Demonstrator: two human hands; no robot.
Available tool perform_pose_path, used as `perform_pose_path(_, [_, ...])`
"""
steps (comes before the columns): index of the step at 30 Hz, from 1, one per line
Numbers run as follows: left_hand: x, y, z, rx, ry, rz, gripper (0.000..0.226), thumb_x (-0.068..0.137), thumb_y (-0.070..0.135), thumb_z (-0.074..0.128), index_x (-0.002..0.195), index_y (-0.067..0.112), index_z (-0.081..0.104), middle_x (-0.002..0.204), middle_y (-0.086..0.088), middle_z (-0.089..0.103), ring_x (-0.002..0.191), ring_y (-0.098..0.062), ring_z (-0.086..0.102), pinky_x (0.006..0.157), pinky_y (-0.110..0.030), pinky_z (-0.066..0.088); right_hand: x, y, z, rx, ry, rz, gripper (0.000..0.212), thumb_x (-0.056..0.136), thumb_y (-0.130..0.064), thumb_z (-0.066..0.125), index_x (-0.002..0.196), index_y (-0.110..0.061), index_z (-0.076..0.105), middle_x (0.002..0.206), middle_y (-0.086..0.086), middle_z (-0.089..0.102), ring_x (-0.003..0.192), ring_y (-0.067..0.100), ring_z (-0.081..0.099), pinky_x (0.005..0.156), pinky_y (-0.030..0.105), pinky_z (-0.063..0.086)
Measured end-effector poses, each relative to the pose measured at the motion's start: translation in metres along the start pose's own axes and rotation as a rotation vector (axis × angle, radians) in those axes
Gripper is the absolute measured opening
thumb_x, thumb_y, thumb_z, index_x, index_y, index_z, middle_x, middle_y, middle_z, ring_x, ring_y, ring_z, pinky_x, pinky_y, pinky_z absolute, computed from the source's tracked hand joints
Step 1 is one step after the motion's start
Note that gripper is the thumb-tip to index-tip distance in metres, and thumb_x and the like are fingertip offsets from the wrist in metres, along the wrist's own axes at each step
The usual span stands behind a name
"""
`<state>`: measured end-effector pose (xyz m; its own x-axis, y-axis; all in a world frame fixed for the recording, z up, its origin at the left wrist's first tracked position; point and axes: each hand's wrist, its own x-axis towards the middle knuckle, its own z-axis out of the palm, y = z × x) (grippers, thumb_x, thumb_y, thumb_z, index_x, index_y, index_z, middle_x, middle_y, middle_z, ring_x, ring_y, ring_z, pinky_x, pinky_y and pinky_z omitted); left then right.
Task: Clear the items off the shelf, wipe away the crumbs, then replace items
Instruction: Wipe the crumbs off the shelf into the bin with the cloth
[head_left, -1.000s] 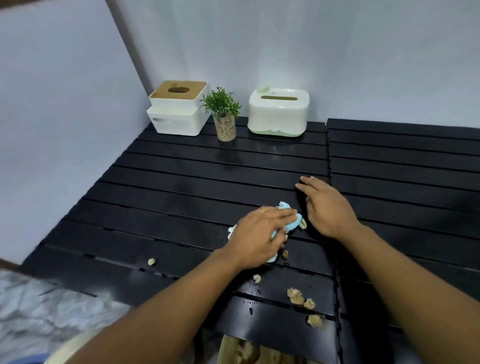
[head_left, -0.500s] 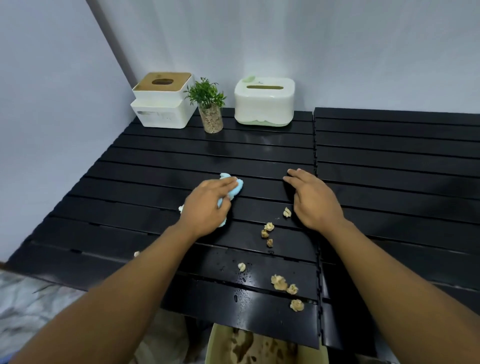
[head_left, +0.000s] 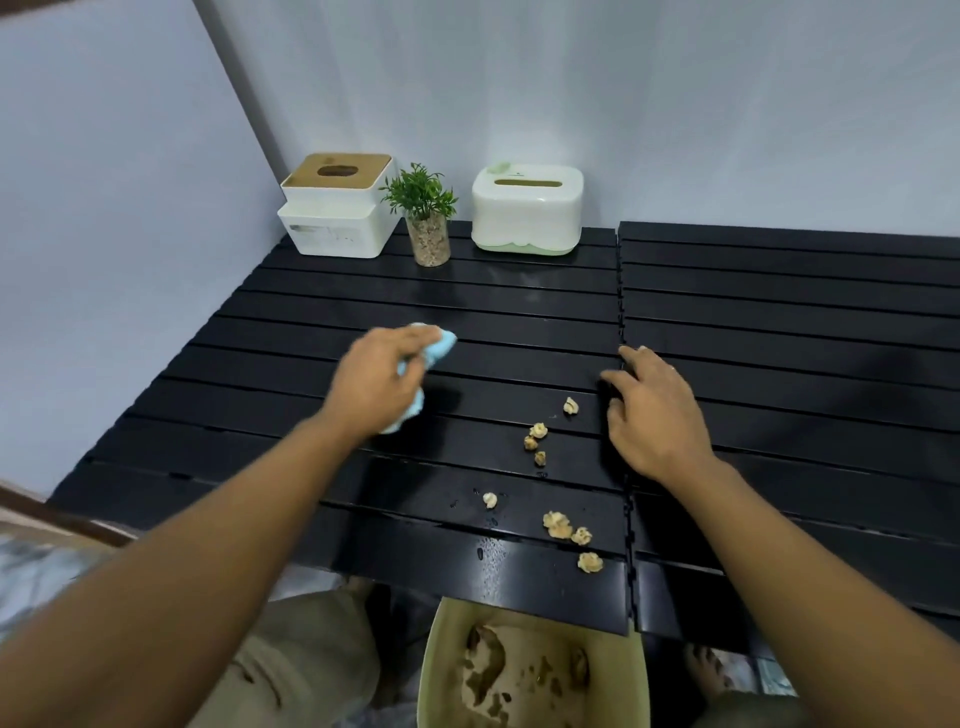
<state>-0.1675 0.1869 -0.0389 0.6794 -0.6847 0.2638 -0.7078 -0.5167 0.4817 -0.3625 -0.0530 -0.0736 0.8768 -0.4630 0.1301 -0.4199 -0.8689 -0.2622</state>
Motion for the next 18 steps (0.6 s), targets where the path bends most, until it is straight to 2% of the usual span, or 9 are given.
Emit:
perform_pose_path(5, [-0.030, -0.068, -0.070, 0.118, 0.044, -0.136, 0.033, 0.091, 0.015, 0.053, 0.119, 0.027, 0.066, 0.126, 0.002, 0.064, 0.110, -0.019, 0.062, 0.091, -0.030, 0.046, -0.055, -0.010, -0.003, -0.003, -0.039, 0.030, 0.043, 0.094, -0.029, 0.046, 0.135, -0.018, 0.050, 0.152, 0.008, 0.035, 0.143, 0.025, 0.024, 0.119, 0.043, 0.015])
perform_pose_path(9, [-0.095, -0.108, -0.059, 0.107, 0.066, -0.249, 0.033, 0.090, 0.009, 0.055, 0.116, 0.024, 0.068, 0.126, 0.000, 0.064, 0.114, -0.024, 0.060, 0.092, -0.034, 0.046, -0.074, -0.022, -0.003, 0.007, -0.053, 0.026, 0.044, 0.095, -0.033, 0.044, 0.137, -0.021, 0.047, 0.153, 0.007, 0.032, 0.144, 0.025, 0.021, 0.120, 0.042, 0.010])
perform_pose_path(12, [-0.108, -0.106, -0.040, 0.099, 0.131, -0.278, 0.033, 0.090, 0.010, 0.054, 0.115, 0.025, 0.068, 0.125, 0.004, 0.064, 0.116, -0.023, 0.056, 0.091, -0.036, 0.045, -0.081, -0.027, -0.001, 0.018, -0.052, 0.015, 0.042, 0.095, -0.032, 0.045, 0.136, -0.022, 0.049, 0.152, 0.005, 0.035, 0.144, 0.024, 0.021, 0.120, 0.043, 0.010])
perform_pose_path(15, [-0.107, -0.083, -0.030, 0.090, 0.129, -0.250, 0.034, 0.090, 0.024, 0.047, 0.116, 0.026, 0.068, 0.124, 0.006, 0.065, 0.113, -0.022, 0.057, 0.090, -0.037, 0.047, -0.086, -0.027, 0.003, 0.023, -0.025, 0.017, 0.042, 0.096, -0.030, 0.043, 0.136, -0.022, 0.048, 0.151, 0.004, 0.036, 0.145, 0.023, 0.019, 0.120, 0.043, 0.009])
perform_pose_path(18, [-0.109, -0.044, -0.010, 0.070, 0.107, -0.221, 0.039, 0.087, 0.028, 0.044, 0.116, 0.025, 0.069, 0.122, 0.007, 0.066, 0.110, -0.021, 0.057, 0.091, -0.030, 0.043, -0.088, -0.029, 0.005, 0.023, -0.008, 0.025, 0.042, 0.096, -0.029, 0.041, 0.136, -0.021, 0.048, 0.151, 0.004, 0.037, 0.145, 0.023, 0.019, 0.120, 0.043, 0.009])
